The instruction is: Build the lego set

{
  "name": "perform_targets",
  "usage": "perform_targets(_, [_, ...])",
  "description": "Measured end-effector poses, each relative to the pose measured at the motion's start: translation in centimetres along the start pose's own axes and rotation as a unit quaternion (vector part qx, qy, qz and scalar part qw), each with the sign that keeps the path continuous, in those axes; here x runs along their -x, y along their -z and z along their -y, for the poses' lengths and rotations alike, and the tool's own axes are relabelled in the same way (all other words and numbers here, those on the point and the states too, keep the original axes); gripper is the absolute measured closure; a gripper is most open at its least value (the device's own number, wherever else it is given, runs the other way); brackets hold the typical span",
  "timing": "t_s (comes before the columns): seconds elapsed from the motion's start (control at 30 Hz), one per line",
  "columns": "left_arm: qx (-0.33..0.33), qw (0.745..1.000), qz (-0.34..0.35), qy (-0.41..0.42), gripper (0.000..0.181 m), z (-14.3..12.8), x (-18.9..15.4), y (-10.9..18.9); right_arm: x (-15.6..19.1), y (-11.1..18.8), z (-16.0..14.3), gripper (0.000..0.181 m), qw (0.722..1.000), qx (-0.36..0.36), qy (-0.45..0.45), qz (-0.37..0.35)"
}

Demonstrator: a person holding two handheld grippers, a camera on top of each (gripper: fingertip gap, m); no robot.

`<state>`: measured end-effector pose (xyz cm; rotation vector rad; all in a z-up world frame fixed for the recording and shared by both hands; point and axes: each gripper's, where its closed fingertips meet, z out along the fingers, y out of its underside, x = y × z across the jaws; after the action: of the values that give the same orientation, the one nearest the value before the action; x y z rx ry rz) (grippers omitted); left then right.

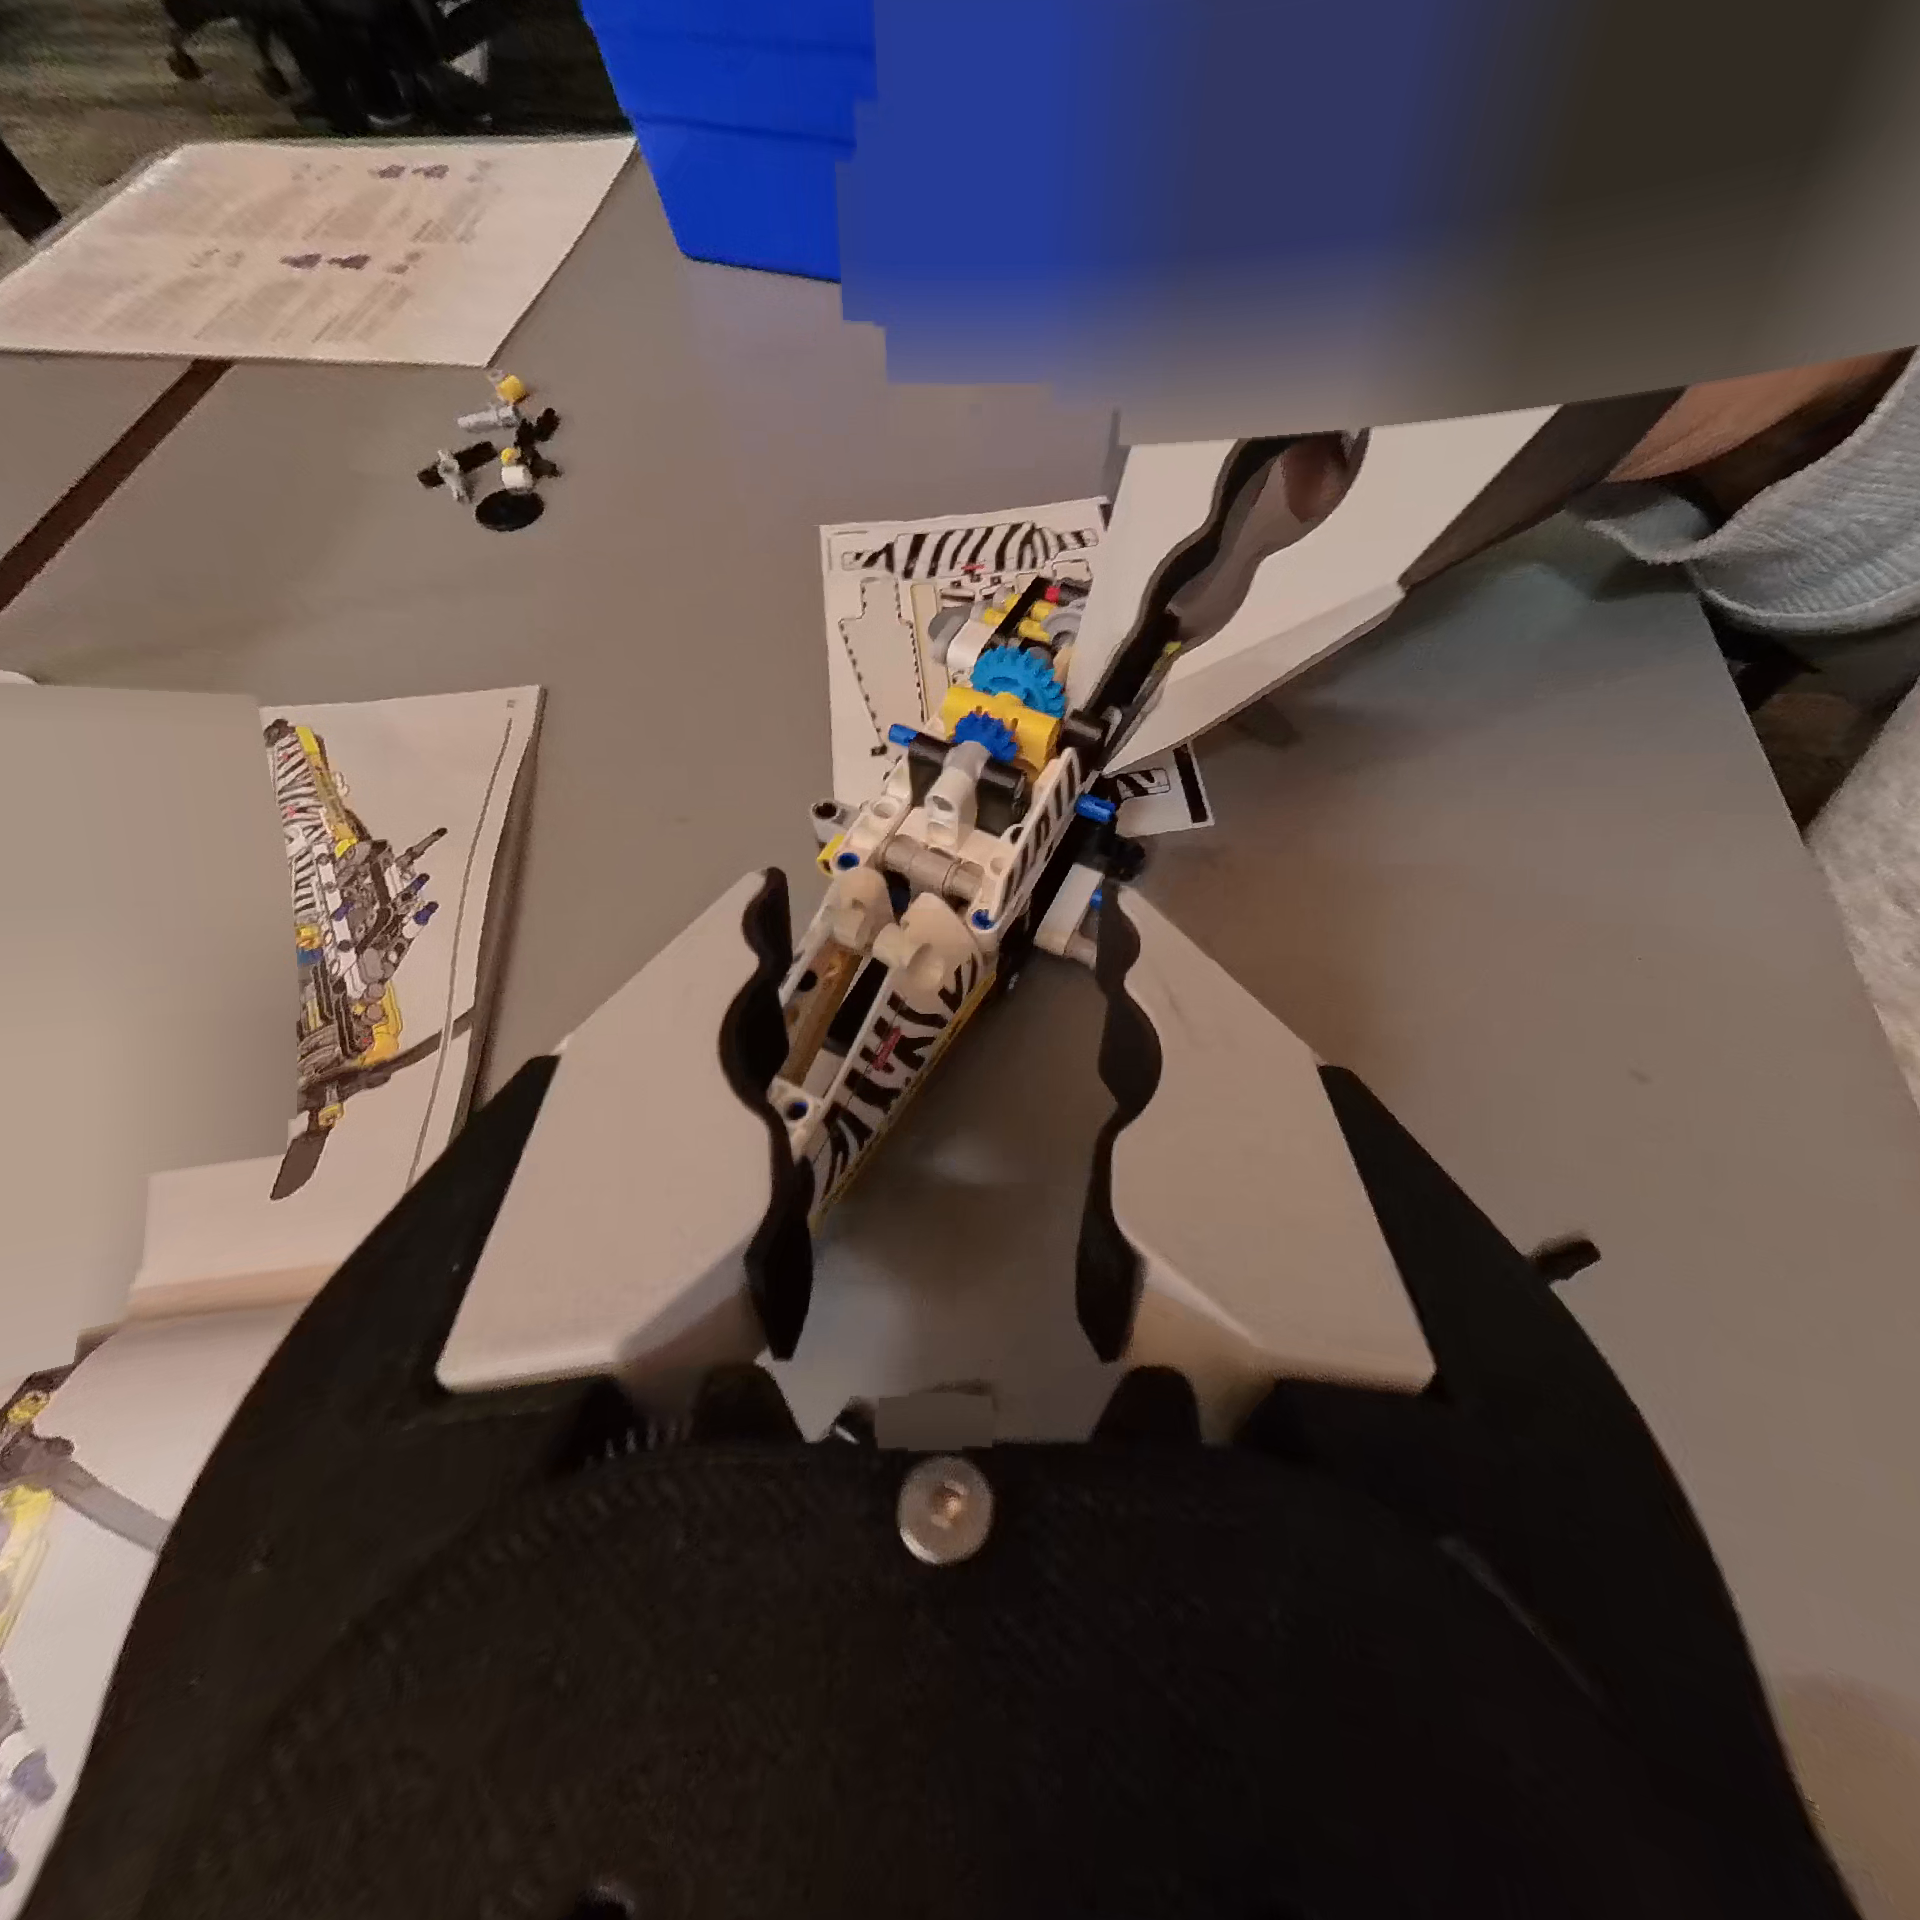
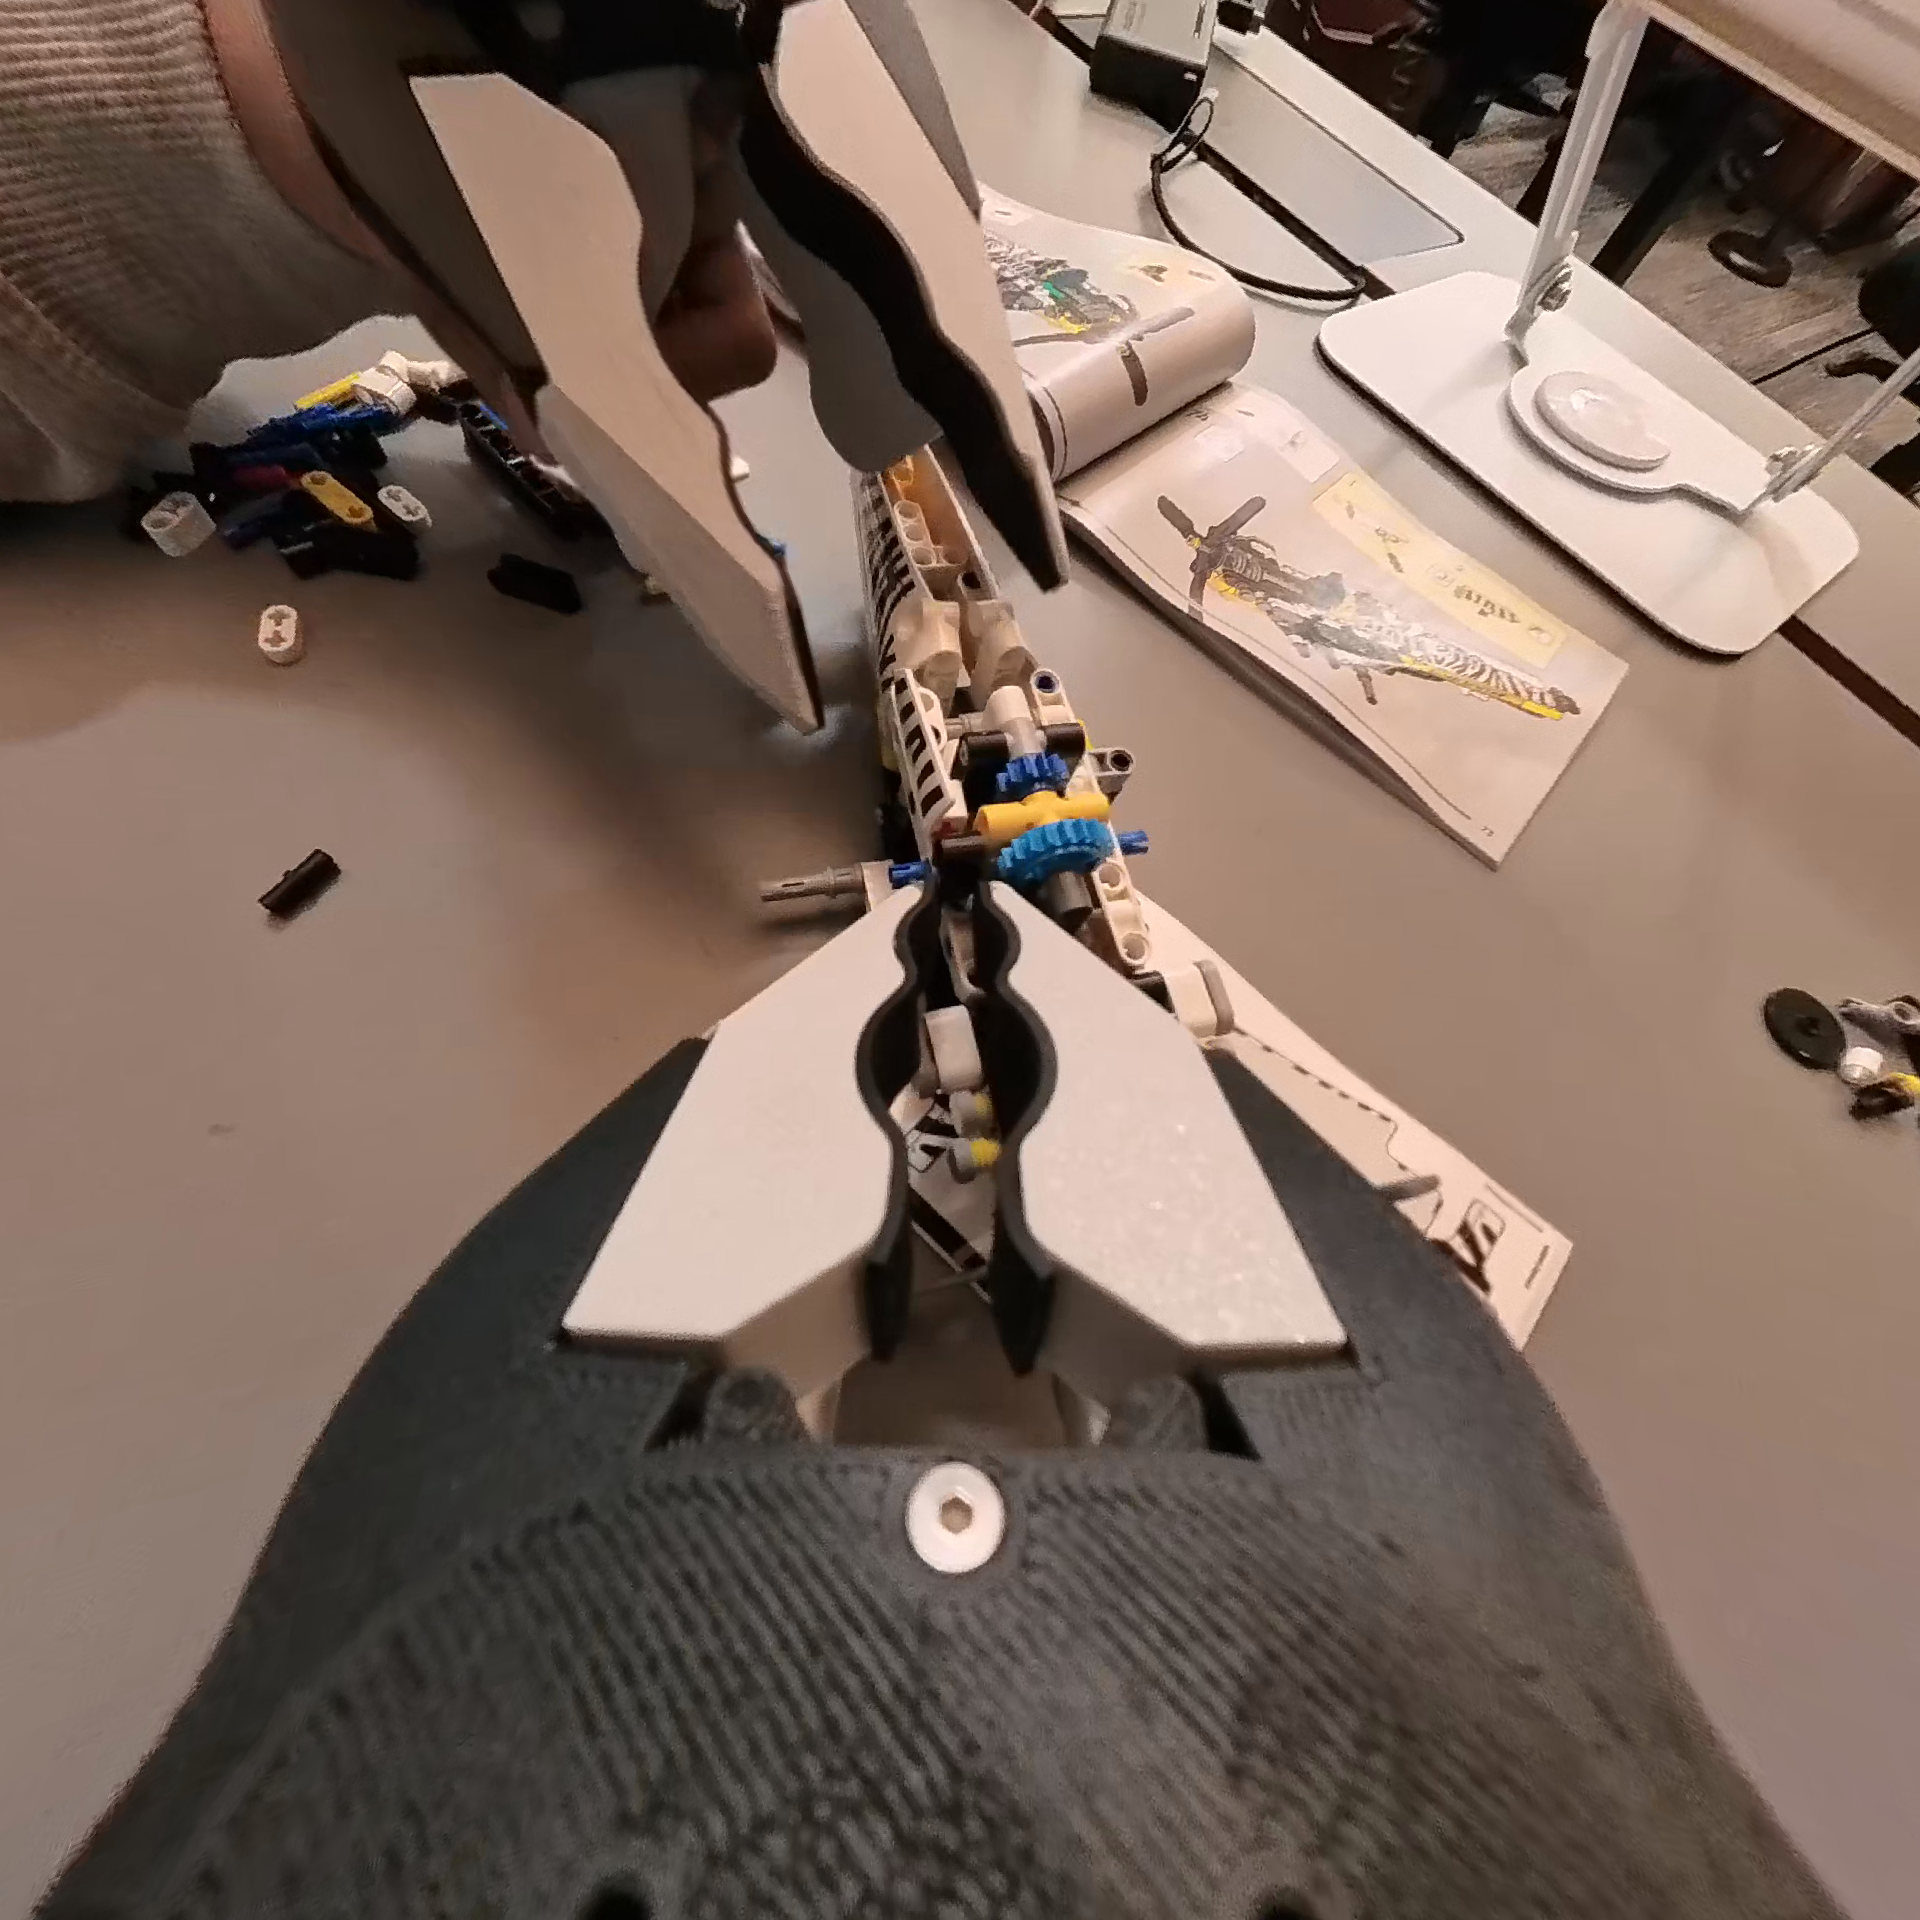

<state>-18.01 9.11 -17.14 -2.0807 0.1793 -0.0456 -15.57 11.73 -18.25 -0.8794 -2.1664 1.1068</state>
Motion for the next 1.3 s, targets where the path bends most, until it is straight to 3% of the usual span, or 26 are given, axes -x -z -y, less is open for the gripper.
perform_targets(0.2, [0.058, 0.997, 0.032, -0.026, 0.106, -0.5, 1.1, -0.1, 0.1, 0.0, -0.3, 0.177, 1.000, 0.008, 0.008, 0.004])
perform_targets(0.3, [0.091, 0.995, 0.003, -0.033, 0.100, -0.7, 0.5, -0.5, 0.0, 0.0, -0.3, 0.177, 1.000, 0.010, 0.007, 0.004])
perform_targets(0.37, [0.107, 0.993, -0.016, -0.043, 0.104, -0.9, 0.1, -0.8, 0.1, 0.0, -0.3, 0.177, 1.000, 0.010, 0.010, 0.004])
perform_targets(0.47, [0.127, 0.990, -0.043, -0.054, 0.126, -1.3, -0.7, -1.2, 0.1, 0.1, -0.4, 0.177, 1.000, 0.012, 0.012, 0.005])
perform_targets(0.57, [0.132, 0.989, -0.030, -0.056, 0.141, -1.6, -0.4, -1.4, 0.2, 0.2, -0.4, 0.177, 1.000, 0.006, 0.000, 0.007])
perform_targets(1.3, [0.131, 0.990, -0.025, -0.053, 0.140, -1.9, -0.3, -1.4, -0.1, 0.3, -0.1, 0.177, 0.999, -0.012, -0.036, 0.005])
